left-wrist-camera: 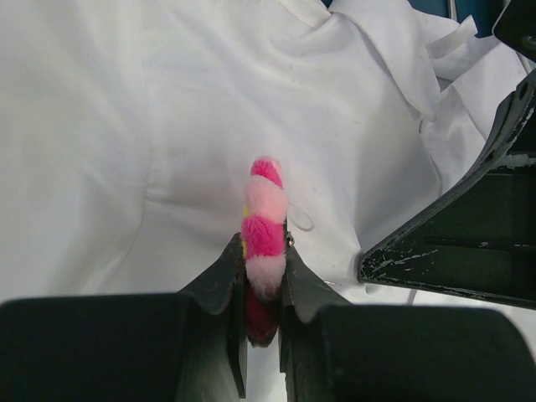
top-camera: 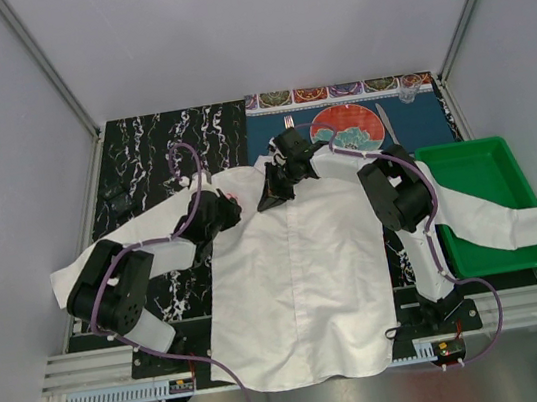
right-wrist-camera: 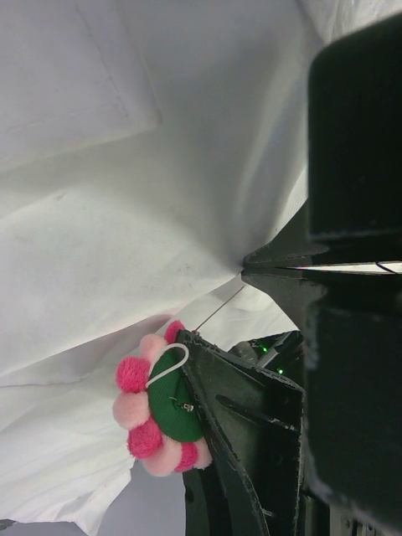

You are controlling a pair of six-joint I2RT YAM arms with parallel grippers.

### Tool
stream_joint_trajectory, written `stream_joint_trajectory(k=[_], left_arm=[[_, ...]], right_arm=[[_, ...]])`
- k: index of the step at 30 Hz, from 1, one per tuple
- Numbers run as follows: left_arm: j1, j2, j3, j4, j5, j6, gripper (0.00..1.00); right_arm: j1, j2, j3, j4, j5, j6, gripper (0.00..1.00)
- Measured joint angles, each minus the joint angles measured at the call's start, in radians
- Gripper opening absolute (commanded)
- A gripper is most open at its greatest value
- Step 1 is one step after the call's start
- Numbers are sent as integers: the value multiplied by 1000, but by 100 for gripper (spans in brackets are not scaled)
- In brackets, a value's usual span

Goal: Pin the brooch onto the clothing
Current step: Pin the brooch to the clothes.

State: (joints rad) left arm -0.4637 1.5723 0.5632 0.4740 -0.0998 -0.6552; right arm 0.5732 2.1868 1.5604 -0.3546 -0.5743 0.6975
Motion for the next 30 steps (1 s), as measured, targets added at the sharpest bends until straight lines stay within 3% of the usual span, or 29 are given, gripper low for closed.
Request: stream_joint_trajectory(k=[17,30], left_arm=[[-23,6,3,16,3,-10,0],[-19,13,5,27,51,-146,0]], right_arm=[[0,0,0,12,-21,1,0],[-4,0,-2,13,-22,9,0]])
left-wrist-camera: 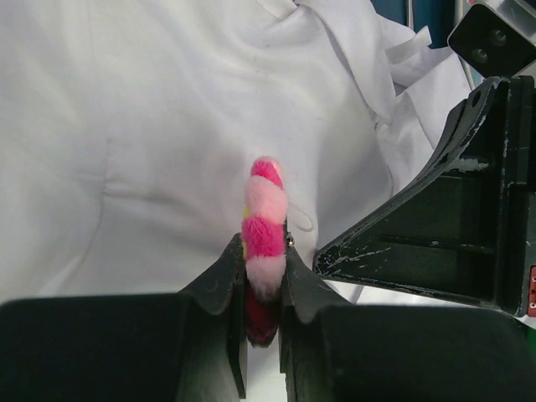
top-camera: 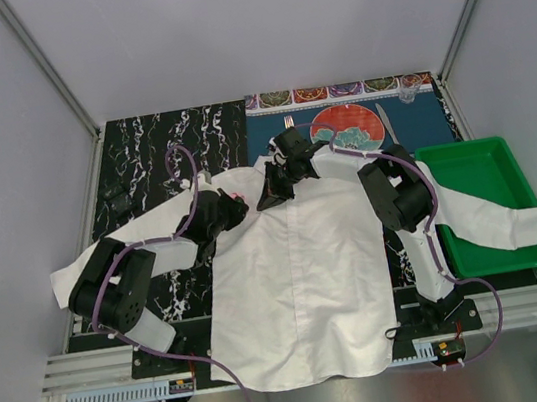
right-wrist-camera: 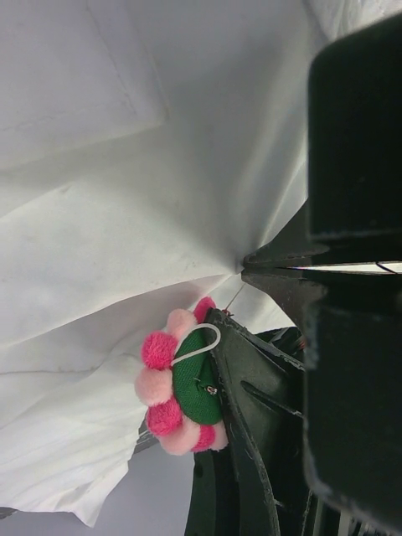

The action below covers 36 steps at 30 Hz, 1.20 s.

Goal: Pin the brooch onto the clothing
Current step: Pin the brooch to the clothes.

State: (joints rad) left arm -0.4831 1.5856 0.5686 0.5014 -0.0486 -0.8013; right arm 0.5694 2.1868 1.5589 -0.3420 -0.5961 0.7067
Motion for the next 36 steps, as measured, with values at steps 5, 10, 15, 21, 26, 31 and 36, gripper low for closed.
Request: stream_joint_trajectory(k=[5,10,15,21,26,31,36], left_arm=[[1,0,0,0,3,-29,0],[2,0,0,0,10,-50,0],[2,1,0,-2,12,-69,0],[-1,13,0,-11,18,-89,0],[-24,26,0,-20,42,-105,0],[-32,34,0,-23,54,-119,0],[-30,34,0,-33,53,-123,0]], right_arm=[[0,0,0,0,0,7,0],[0,0,0,-1,0,10,0],[0,0,0,-1,0,15,0],[0,0,0,3,-3,24,0],[0,0,0,17,-19,33,0],[0,0,0,26,-19,35,0],[0,0,-2,32,-28,32,19]])
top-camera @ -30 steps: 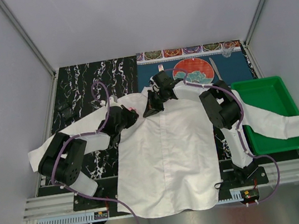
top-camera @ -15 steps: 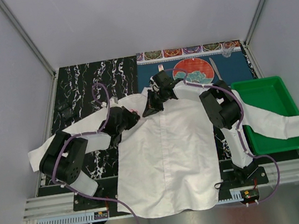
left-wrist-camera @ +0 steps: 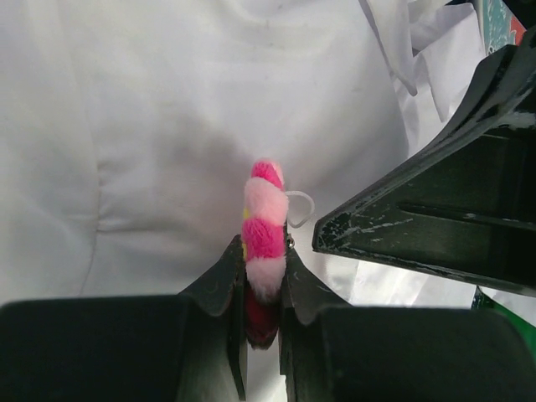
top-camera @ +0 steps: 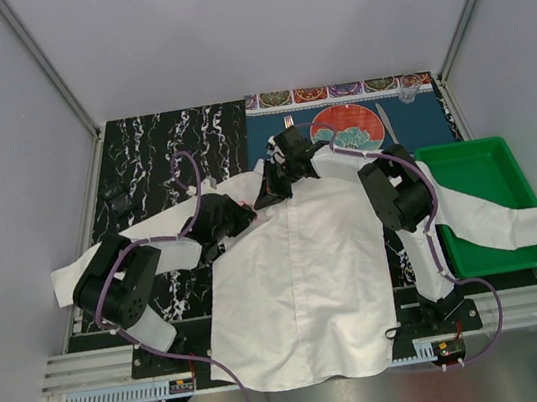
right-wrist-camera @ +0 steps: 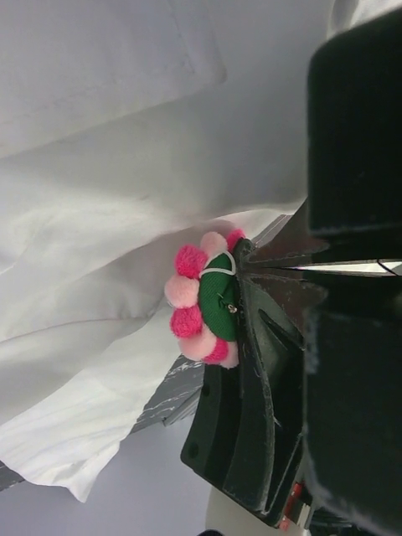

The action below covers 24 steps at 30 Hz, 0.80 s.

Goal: Pin the brooch onto the clothing
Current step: Pin the brooch to the clothes.

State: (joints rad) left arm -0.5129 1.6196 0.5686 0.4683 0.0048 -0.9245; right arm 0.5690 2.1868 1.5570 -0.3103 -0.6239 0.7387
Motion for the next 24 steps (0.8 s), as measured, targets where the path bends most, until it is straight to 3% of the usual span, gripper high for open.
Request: stream_joint_trajectory(k=[2,3,7,10,13,17,21,24], left_arm=[[10,0,0,-3,2,0,0],[15,0,0,-3,3,1,0],[52,0,0,-4,8,4,0],[71,0,0,-3,10,4,0],[74,0,0,-3,17,4,0],[73,0,0,-3,26,4,0],[73,0,0,-3,31,4,0],[73,0,0,-3,37,3,0]], right_arm=[[-3,0,0,3,-16,-19,37],[-5,0,0,5,-22,-22,51],[-38,-20,-7,14,-69,-92,79],[-87,-80,-53,29,-105,-163,80],[-134,-151,-102,22,-140,-276,75],[-148,-194,-114,-18,-182,-468,55],[-135,-196,-114,-76,-203,-689,42],[-125,-195,-105,-133,-197,-851,38]])
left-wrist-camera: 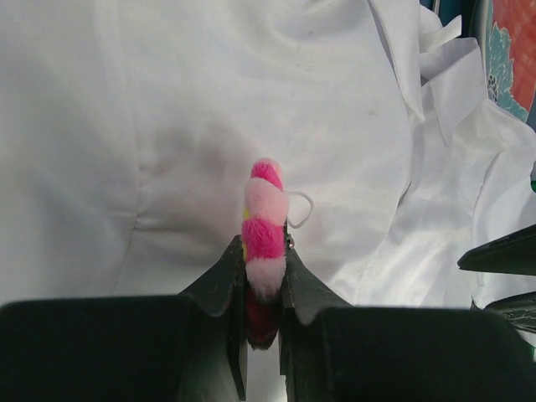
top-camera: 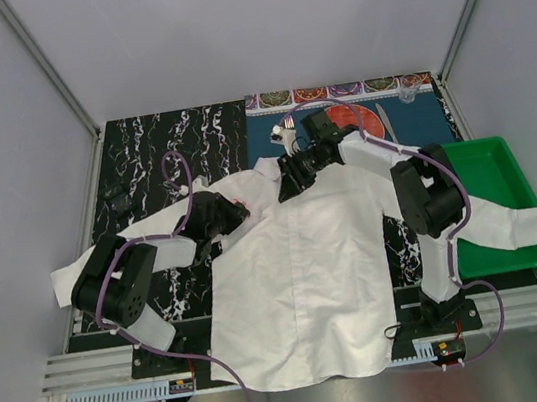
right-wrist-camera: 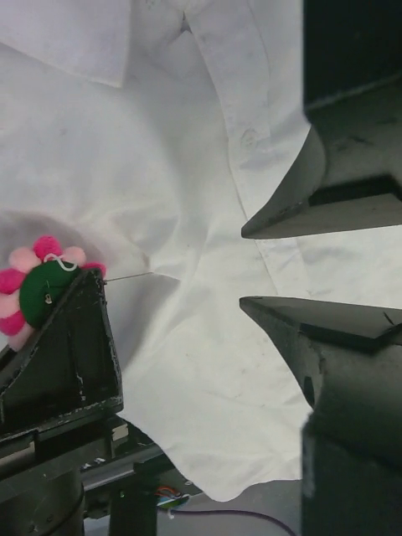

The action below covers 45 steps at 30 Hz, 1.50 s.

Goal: Pin the brooch onto the clothing
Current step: Pin the brooch to the clothes.

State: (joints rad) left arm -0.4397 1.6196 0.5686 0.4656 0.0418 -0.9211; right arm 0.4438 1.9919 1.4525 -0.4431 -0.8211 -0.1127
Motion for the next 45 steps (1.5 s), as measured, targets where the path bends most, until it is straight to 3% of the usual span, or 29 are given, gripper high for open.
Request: stream_joint_trajectory(k=[4,8,26,45], left_arm=[[0,0,0,0,2,0,0],[0,0,0,0,3,0,0],[3,0,0,0,5,0,0],[3,0,0,8,16,-12,0]], right_arm=[[31,51,129,-121,23,-53,43],[67,101,221,-154,24,29,41],[116,169,206,-188,130,357,42],[111,235,179,-84,13,579,41]])
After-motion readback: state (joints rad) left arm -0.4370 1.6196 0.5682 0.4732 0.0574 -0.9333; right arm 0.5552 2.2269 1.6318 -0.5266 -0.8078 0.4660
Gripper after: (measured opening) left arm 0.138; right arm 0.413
